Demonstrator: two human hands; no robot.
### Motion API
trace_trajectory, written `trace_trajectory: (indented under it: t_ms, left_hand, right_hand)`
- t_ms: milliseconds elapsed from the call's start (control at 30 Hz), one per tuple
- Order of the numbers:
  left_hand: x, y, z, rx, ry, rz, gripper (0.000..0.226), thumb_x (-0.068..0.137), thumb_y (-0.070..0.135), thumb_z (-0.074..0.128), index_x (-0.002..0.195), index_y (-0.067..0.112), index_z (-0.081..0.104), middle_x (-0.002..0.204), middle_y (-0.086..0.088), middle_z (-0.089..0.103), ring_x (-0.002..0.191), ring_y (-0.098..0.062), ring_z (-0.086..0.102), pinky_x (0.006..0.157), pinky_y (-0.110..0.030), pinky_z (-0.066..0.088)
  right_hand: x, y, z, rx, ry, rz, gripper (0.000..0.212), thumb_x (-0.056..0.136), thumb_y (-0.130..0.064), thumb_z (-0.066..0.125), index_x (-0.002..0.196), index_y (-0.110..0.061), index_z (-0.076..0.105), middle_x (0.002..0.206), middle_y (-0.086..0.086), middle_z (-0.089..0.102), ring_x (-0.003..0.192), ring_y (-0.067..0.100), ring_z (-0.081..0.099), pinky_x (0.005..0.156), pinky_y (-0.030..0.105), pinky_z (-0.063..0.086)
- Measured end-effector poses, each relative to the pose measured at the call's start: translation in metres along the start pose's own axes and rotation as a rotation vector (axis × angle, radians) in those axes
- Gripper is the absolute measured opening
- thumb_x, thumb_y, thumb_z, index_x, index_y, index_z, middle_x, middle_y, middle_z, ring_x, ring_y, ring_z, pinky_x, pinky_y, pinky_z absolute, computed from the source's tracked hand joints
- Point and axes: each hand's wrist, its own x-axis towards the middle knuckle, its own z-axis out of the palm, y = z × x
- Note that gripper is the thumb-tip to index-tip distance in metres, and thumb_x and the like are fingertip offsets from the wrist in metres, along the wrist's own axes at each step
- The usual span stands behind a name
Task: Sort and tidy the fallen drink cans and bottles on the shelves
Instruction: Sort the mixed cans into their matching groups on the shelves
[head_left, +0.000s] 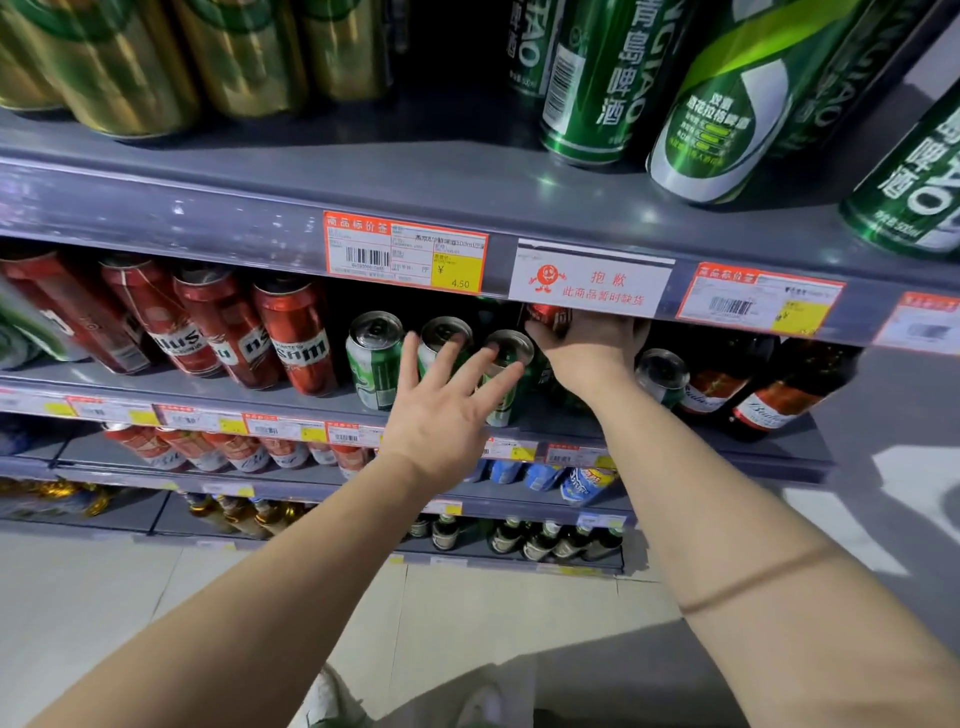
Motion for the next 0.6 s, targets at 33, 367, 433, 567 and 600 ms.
trace_trajectory:
  t_ms: [33, 367, 433, 567, 600]
  left_hand:
    - [-0.002, -0.003, 0.000, -0.006, 0.008, -0.015, 0.080, 0.079, 0.039, 0.069, 0.148, 0.036, 0.031, 0.151, -0.001, 0.041, 0.138, -0.039, 0.034, 0.110, -0.065, -0.003]
    - [-0.010, -0.007, 0.003, -0.170, -0.006, -0.134, 0.079, 0.089, 0.041, 0.059, 0.152, 0.040, 0.012, 0.159, 0.003, 0.022, 0.148, -0.032, 0.006, 0.115, -0.061, 0.010]
    - [-0.006, -0.002, 0.002, -0.190, -0.030, -0.126, 0.078, 0.091, 0.040, 0.055, 0.152, 0.040, 0.006, 0.161, 0.002, 0.014, 0.148, -0.031, 0.001, 0.117, -0.056, 0.012]
    - [0.002, 0.007, 0.005, -0.173, -0.065, -0.132, 0.083, 0.091, 0.038, 0.054, 0.152, 0.039, -0.001, 0.162, 0.001, 0.007, 0.148, -0.033, -0.001, 0.117, -0.055, 0.012]
    - [0.005, 0.009, 0.005, -0.161, -0.085, -0.137, 0.084, 0.090, 0.037, 0.054, 0.152, 0.038, -0.004, 0.162, 0.001, 0.005, 0.147, -0.034, -0.002, 0.117, -0.056, 0.011]
  right_hand:
    - [0.000, 0.003, 0.002, 0.061, 0.006, -0.015, 0.075, 0.086, -0.067, 0.050, 0.143, -0.021, 0.040, 0.148, 0.009, 0.043, 0.138, 0.034, 0.035, 0.115, 0.050, 0.019]
    - [-0.080, 0.019, -0.004, 0.511, 0.204, -0.090, 0.080, 0.070, -0.033, 0.083, 0.139, -0.026, 0.044, 0.133, -0.001, 0.050, 0.120, 0.018, 0.051, 0.086, 0.026, 0.041]
    - [-0.094, 0.023, -0.006, 0.573, 0.242, -0.110, 0.073, 0.069, -0.030, 0.083, 0.133, -0.027, 0.050, 0.128, -0.009, 0.049, 0.115, 0.006, 0.047, 0.081, 0.014, 0.032]
    - [-0.119, 0.036, -0.026, 0.710, 0.300, -0.092, 0.071, 0.067, -0.022, 0.085, 0.129, -0.024, 0.051, 0.122, -0.009, 0.048, 0.099, -0.008, 0.041, 0.078, -0.006, 0.027]
    - [-0.124, 0.039, -0.031, 0.737, 0.298, -0.089, 0.069, 0.067, -0.021, 0.085, 0.128, -0.025, 0.051, 0.121, -0.009, 0.048, 0.099, -0.008, 0.042, 0.078, -0.008, 0.027]
